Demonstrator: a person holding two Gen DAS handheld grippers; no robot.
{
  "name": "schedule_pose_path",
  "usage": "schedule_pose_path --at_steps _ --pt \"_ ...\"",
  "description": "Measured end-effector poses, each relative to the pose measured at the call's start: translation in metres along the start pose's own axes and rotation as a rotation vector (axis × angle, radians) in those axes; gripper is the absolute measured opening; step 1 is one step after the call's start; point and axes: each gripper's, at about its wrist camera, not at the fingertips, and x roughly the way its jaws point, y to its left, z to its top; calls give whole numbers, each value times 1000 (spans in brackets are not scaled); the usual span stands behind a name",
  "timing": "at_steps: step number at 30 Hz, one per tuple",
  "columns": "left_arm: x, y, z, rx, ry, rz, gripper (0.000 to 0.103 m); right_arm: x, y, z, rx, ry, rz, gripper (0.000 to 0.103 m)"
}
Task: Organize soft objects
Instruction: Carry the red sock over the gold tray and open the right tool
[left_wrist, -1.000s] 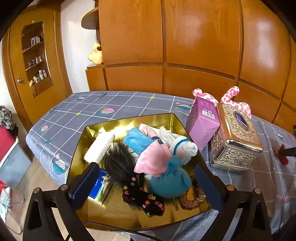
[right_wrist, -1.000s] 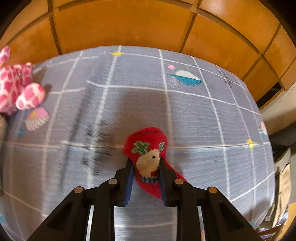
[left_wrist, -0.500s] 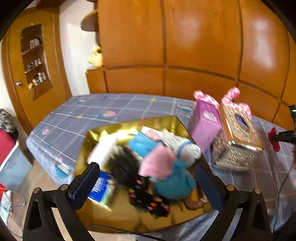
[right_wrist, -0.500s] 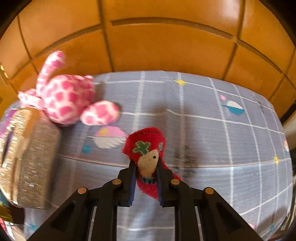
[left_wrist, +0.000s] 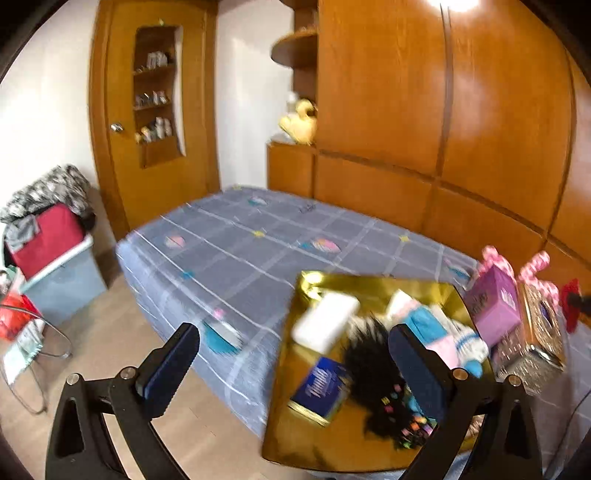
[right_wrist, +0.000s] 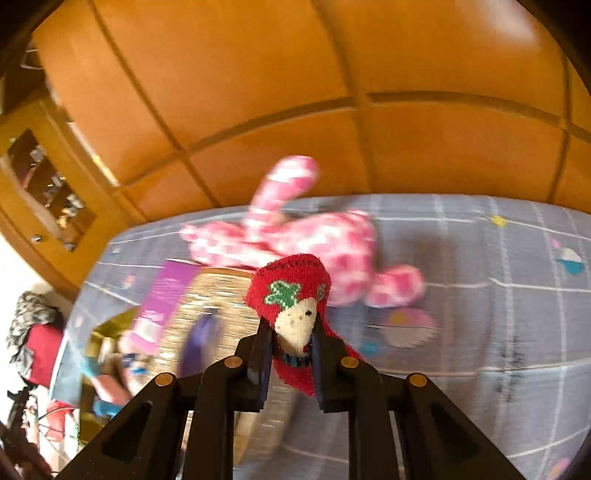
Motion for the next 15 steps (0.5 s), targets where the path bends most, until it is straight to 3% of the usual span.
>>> schedule_pose_path --at_steps 5,8,12,15 --pt "15 -26 -17 18 50 -67 103 -2 69 -12 -111 3 133 17" --pt "19 -40 -24 59 59 -70 103 1 116 -32 -211 47 226 17" --pt "27 -39 -29 53 75 -62 103 20 176 -82 -385 187 357 17" --pt "30 -28 -30 8 88 -50 103 36 210 -116 -497 273 394 17"
